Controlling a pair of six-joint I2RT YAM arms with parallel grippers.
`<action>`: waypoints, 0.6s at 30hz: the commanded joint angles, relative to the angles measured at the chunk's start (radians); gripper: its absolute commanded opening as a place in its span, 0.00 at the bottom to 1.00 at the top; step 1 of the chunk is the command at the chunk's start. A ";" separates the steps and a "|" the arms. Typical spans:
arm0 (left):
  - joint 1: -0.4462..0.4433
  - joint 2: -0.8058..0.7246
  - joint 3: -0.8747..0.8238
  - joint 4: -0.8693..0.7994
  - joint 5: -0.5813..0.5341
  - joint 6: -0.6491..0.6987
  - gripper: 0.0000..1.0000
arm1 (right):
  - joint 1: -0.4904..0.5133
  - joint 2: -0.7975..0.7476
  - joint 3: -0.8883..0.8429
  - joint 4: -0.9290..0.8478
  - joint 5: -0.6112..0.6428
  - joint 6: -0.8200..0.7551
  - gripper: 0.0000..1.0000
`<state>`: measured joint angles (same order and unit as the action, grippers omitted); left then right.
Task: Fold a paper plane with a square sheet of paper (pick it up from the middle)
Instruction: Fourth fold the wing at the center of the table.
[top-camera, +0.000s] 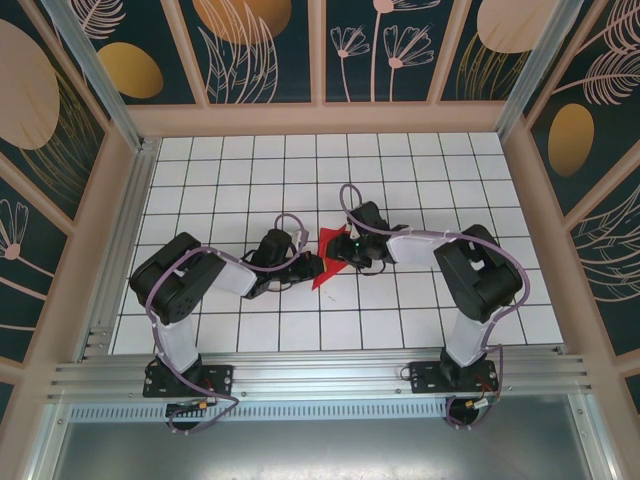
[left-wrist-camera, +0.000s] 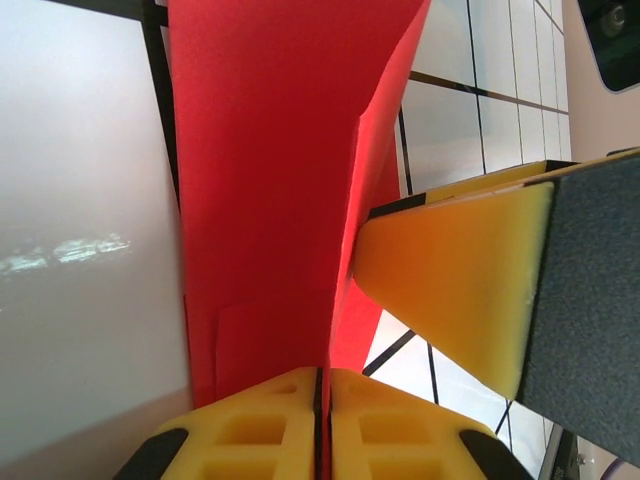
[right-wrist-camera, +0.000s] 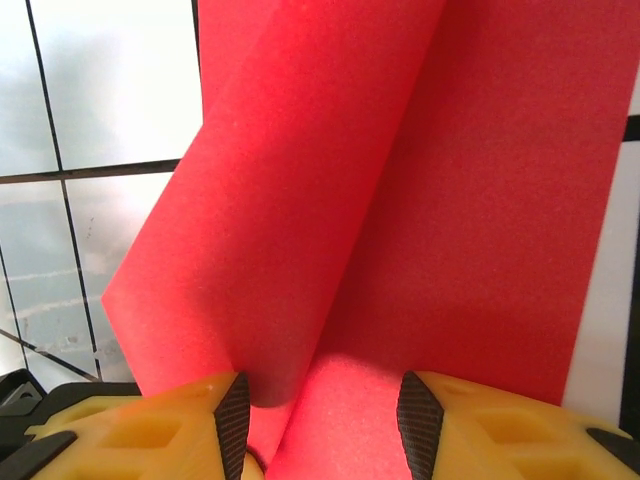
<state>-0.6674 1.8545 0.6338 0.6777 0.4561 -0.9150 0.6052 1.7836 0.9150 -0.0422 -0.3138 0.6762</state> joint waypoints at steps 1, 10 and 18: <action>0.000 -0.027 -0.014 -0.013 0.015 -0.017 0.17 | 0.006 0.072 -0.010 -0.106 0.109 0.023 0.49; 0.000 -0.125 -0.043 -0.025 -0.031 -0.073 0.29 | 0.013 0.092 -0.012 -0.142 0.147 0.038 0.49; 0.000 -0.221 -0.077 -0.128 -0.107 -0.024 0.30 | 0.013 0.109 0.005 -0.173 0.160 0.049 0.51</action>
<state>-0.6674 1.6711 0.5697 0.6006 0.3832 -0.9688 0.6220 1.8027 0.9508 -0.0780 -0.2630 0.7158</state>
